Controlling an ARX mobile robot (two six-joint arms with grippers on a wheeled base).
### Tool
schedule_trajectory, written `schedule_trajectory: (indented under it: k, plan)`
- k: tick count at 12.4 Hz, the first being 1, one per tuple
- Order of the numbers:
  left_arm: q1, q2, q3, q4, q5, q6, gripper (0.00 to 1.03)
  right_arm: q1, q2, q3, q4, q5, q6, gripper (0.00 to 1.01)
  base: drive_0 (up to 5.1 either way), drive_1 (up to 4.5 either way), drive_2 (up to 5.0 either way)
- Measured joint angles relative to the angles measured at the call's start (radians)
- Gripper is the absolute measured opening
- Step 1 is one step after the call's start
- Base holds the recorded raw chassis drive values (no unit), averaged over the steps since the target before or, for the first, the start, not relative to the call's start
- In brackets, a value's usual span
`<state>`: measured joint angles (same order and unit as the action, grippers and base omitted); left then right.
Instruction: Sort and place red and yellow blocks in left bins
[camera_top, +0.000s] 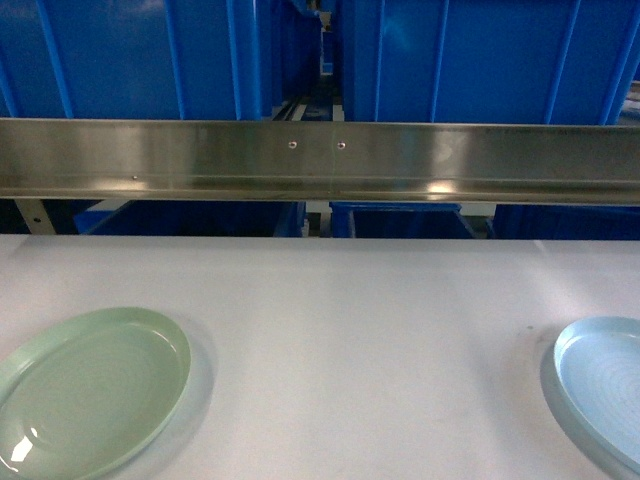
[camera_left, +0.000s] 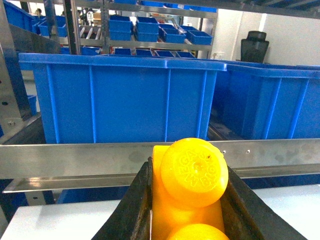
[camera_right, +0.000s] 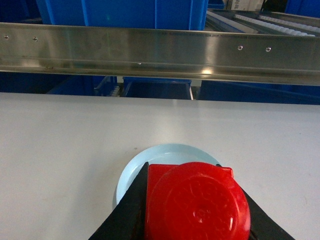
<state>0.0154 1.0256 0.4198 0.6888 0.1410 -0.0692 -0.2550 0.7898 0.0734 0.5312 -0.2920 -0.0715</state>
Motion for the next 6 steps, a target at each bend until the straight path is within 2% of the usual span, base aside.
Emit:
schedule_trajectory:
  k: [1,6]
  plan:
    - [0.0,0.0,0.0,0.001,0.001,0.004,0.28,0.0,0.0,0.0,-0.002,0.001,0.0,0.27,0.0,0.0,0.0]
    - [0.002,0.001,-0.001,0.001,-0.002,0.017,0.27,0.0,0.0,0.0,-0.003,0.002,0.0,0.27,-4.9,2.6,2.6]
